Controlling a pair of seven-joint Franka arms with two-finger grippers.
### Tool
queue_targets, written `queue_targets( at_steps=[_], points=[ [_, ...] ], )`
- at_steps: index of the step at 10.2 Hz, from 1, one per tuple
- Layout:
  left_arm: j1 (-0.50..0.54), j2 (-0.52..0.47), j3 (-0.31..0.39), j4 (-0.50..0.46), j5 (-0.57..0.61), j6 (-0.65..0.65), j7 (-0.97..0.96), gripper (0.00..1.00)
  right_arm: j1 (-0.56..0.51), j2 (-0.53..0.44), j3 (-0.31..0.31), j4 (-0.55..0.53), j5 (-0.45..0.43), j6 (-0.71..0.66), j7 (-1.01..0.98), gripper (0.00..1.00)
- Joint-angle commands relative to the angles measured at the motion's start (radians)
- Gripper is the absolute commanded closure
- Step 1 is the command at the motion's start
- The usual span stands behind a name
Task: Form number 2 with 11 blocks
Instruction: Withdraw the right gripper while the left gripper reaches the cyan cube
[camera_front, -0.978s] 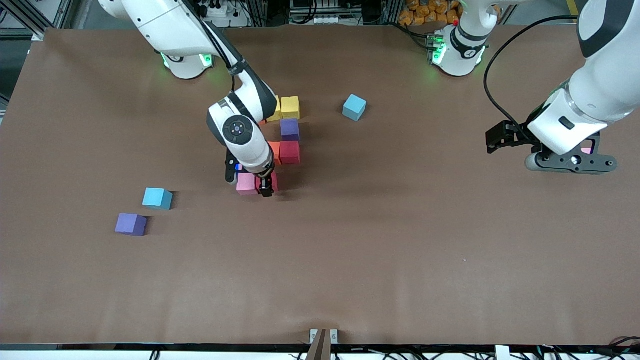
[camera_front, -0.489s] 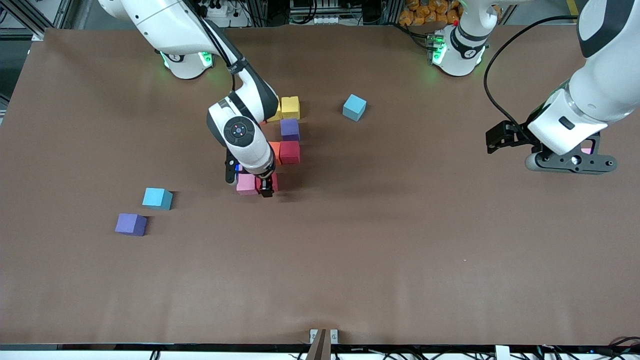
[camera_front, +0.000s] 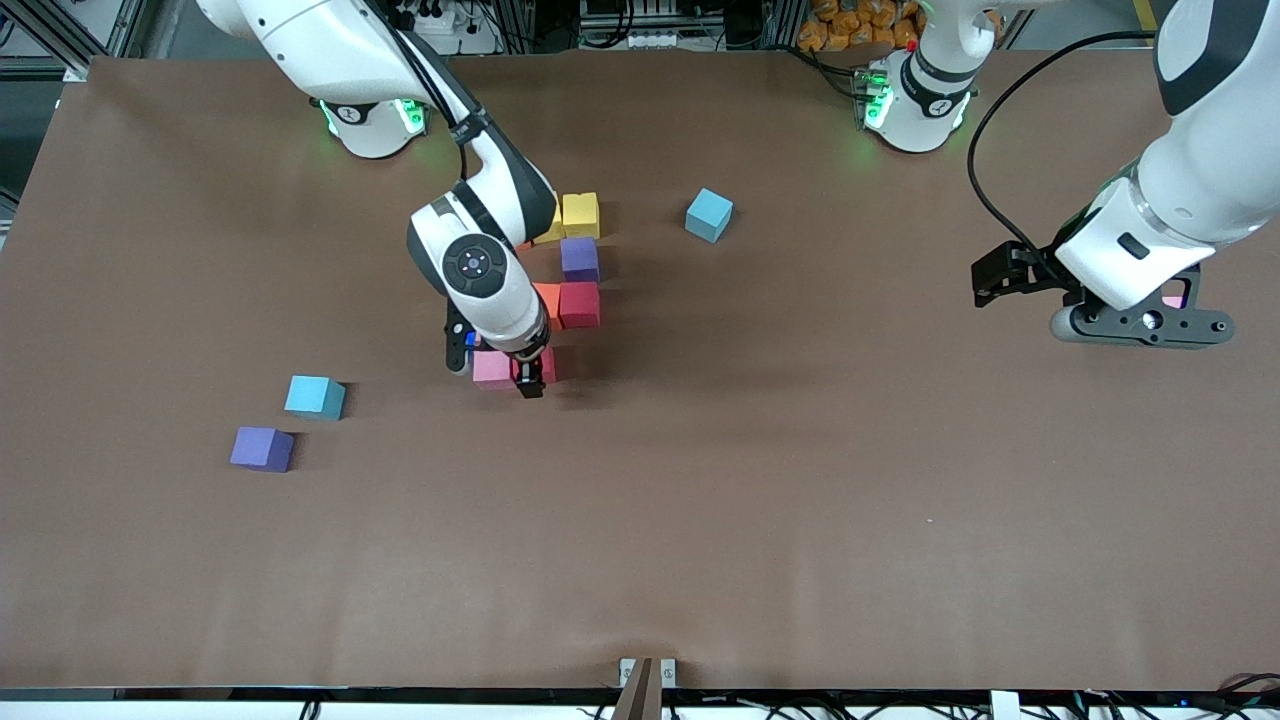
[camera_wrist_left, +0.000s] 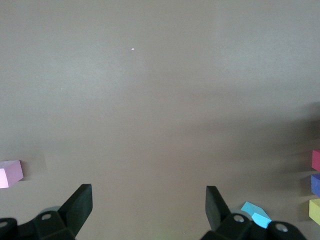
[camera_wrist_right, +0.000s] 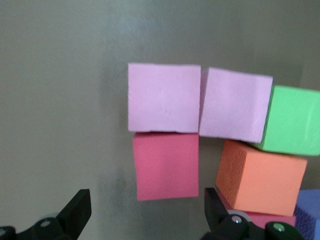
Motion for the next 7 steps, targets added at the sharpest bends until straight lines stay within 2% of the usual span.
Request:
queue_targets(
  at_steps=[1,4,6,7],
  points=[
    [0.004,-0.007,-0.002,0.0,-0.014,0.002,0.001,0.0,-0.067,-0.064,0.009,-0.011,-0.018,-0.092,-0.147,0.0],
    [-0.016,-0.008,-0.014,-0.003,0.076,0.001,0.03,0.0,-0.205,-0.11,0.021,-0.019,-0.018,-0.201,-0.379,0.0],
    [-0.016,-0.008,-0.078,-0.021,0.05,-0.034,0.064,0.0,-0.289,-0.111,0.021,-0.021,-0.024,-0.211,-0.532,0.0],
    [-0.016,-0.007,-0.142,-0.046,0.029,-0.048,0.032,0.0,-0.329,-0.111,0.021,-0.03,-0.036,-0.211,-0.604,0.0]
  ],
)
